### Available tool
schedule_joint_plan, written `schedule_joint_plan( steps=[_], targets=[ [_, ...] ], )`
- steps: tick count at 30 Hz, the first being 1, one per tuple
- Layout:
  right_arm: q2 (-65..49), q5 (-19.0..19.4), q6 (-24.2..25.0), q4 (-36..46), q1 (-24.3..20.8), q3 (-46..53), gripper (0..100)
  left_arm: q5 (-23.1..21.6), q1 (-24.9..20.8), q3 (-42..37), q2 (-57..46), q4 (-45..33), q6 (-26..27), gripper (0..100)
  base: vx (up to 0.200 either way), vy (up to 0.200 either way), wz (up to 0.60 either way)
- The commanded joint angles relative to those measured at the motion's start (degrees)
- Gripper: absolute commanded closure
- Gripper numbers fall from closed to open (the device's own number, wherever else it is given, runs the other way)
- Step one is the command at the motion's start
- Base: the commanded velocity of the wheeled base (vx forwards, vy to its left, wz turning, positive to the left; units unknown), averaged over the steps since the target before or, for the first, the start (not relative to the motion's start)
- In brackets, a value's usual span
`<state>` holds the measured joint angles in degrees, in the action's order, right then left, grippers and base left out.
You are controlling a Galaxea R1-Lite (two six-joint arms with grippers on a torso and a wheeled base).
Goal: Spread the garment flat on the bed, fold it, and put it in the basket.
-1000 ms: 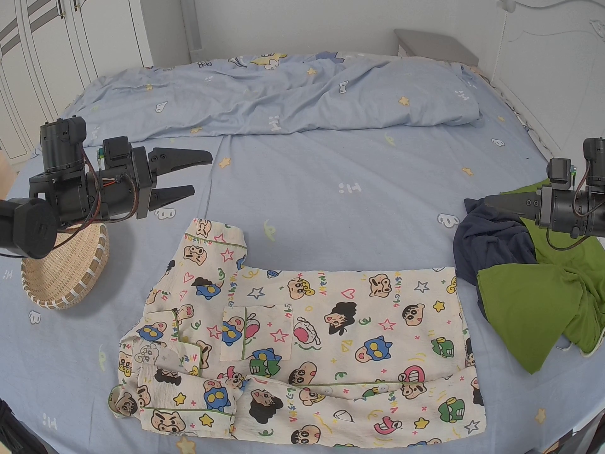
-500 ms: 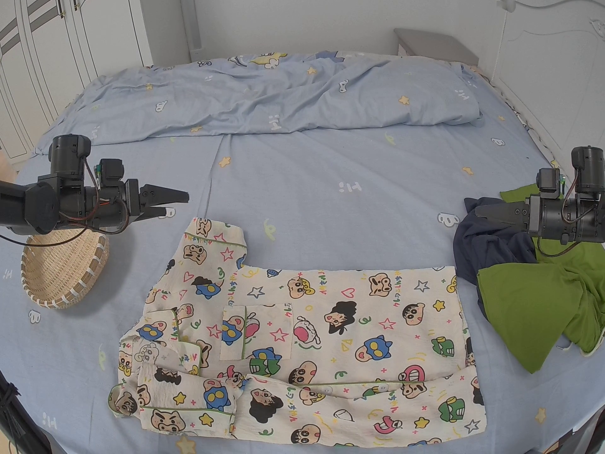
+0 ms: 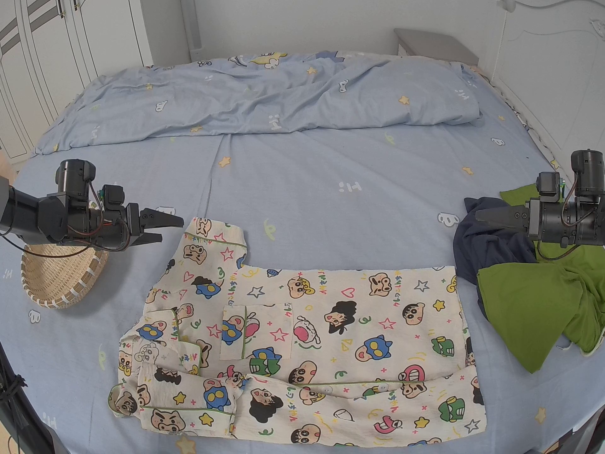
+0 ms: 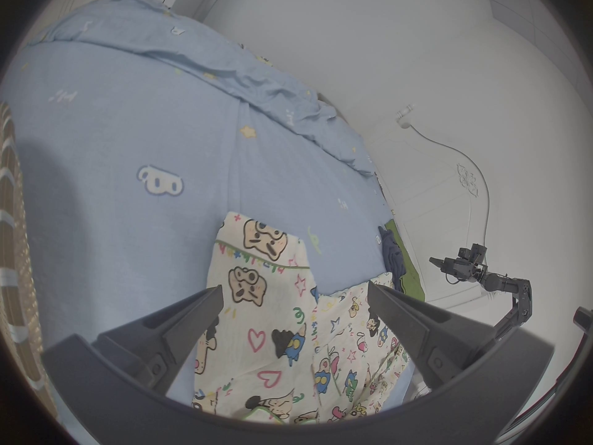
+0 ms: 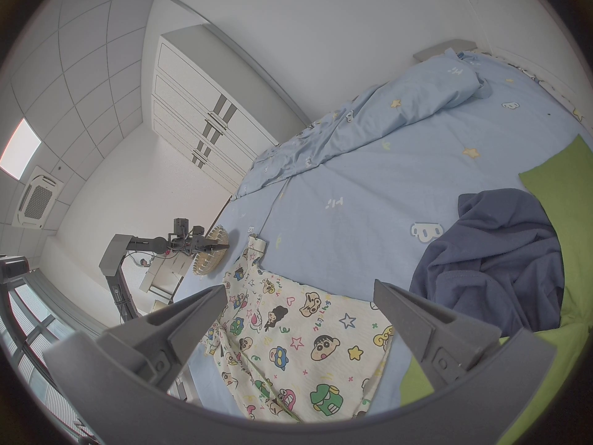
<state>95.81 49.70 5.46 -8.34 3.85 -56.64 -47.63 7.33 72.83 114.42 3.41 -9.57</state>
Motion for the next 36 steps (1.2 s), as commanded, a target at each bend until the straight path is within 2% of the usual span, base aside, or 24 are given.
schedule_joint_plan(
  steps=[1,11,28,36],
  targets=[
    [0.0,0.0,0.0,-0.1,-0.2,0.0,0,0.0,0.2,0.0,3.5,-0.1,0.1,0,0.0,0.0,0.0],
    [-0.1,0.0,0.0,-0.1,0.0,0.0,0,0.5,0.1,0.2,8.0,0.1,2.2,0,0.0,0.0,0.0],
    [-1.1,0.1,0.0,-0.2,-0.2,0.5,0,1.8,1.1,2.8,9.7,0.4,2.1,0,0.0,0.0,0.0],
    [-1.4,0.1,0.1,-0.3,-0.2,0.7,0,1.9,0.1,2.7,11.5,0.5,2.2,0,0.0,0.0,0.0]
  ],
)
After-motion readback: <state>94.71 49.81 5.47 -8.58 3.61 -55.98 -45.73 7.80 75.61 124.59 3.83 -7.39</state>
